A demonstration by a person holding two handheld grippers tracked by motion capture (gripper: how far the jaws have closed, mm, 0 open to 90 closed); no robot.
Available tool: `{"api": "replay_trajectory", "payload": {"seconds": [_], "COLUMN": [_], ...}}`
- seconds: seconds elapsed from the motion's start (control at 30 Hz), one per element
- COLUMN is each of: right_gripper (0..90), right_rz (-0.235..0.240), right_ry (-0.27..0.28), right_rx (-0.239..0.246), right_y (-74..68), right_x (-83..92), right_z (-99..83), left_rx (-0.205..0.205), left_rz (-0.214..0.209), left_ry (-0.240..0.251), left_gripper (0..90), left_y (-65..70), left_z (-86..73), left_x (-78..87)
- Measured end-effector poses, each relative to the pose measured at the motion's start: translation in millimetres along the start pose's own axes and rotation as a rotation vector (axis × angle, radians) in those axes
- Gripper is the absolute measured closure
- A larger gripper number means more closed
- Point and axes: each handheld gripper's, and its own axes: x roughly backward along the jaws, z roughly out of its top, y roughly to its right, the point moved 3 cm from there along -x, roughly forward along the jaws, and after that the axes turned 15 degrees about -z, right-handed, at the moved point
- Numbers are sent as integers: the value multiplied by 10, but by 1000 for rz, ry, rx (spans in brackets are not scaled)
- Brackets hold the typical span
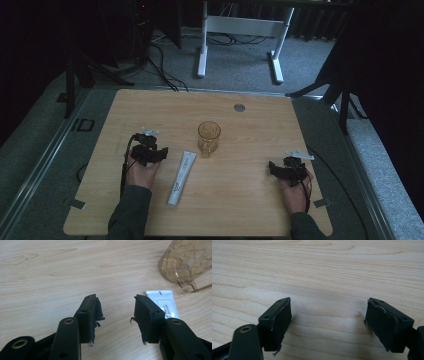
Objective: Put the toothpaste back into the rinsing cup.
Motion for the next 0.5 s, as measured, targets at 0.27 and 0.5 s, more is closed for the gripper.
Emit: {"api": "replay_trajectory", "payload": {"seconds": [0.27,0.5], "right_gripper": [207,207], "right_rz": [0,2], "right_ry": [-1,-1], "right_rx": [-2,-1], "right_y": [-1,-4], "right_x": [1,2], "right_z": [0,0], "left_rx": [-20,-17], "left_rz": [-21,-27], "left_ry": [-7,-33], "left_gripper": [513,527], "left_y": [155,252], "left_z": [71,113], "left_x": [49,81]}}
